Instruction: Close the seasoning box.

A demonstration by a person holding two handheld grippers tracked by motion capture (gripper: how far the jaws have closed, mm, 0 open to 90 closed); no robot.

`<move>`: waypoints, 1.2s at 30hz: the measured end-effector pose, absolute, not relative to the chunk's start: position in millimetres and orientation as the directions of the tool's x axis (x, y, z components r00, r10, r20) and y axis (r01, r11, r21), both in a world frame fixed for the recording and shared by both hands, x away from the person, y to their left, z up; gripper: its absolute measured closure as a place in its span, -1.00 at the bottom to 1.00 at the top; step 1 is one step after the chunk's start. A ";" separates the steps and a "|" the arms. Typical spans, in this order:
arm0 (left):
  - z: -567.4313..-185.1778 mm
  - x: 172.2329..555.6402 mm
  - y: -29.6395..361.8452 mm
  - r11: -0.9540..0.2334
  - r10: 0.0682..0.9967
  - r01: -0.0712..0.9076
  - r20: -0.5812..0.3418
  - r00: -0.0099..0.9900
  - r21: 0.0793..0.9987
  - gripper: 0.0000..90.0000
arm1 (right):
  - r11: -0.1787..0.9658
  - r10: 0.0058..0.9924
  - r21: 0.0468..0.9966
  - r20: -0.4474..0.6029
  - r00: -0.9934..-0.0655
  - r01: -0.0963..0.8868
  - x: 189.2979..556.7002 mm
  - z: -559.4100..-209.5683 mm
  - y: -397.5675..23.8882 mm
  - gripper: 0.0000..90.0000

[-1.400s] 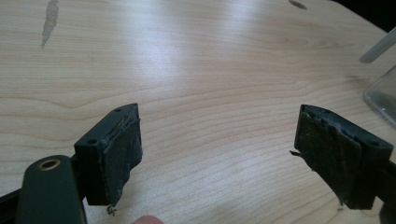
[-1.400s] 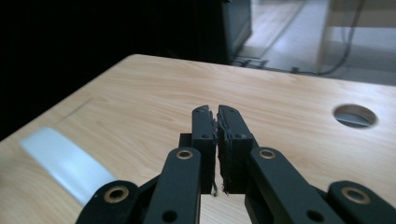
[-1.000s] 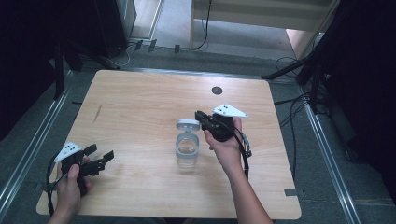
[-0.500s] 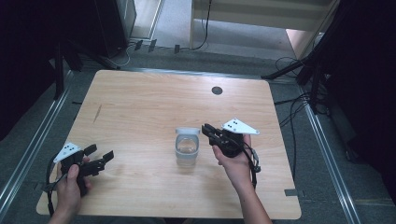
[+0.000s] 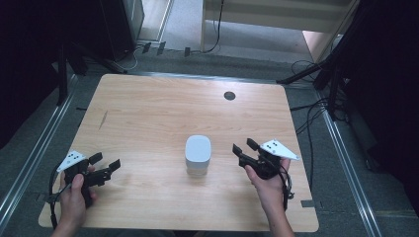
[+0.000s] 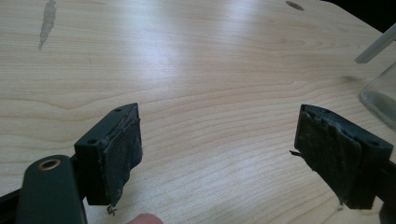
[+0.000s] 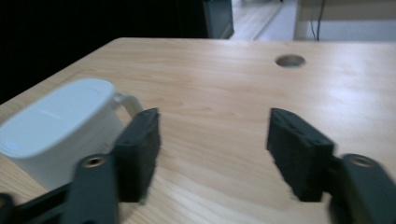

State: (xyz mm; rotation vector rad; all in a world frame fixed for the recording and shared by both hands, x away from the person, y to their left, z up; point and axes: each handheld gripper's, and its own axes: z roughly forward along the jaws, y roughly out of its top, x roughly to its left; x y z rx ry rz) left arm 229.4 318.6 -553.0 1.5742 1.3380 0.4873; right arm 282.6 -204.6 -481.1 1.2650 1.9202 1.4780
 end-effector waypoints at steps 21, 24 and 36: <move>-553.0 228.8 318.3 0.084 0.910 0.515 -0.276 0.309 0.853 -0.67 | 0.015 0.931 0.872 0.167 -0.325 0.490 246.7 -522.7 -305.5 -0.78; -553.0 228.8 318.3 0.081 0.911 0.515 -0.274 0.309 0.853 -0.67 | 0.014 0.937 0.869 0.162 -0.310 0.495 243.5 -526.2 -312.7 -0.78; -553.0 228.4 318.2 0.083 0.911 0.515 -0.275 0.308 0.853 -0.67 | -0.003 0.953 0.848 0.163 -0.255 0.529 219.3 -545.9 -348.8 -0.72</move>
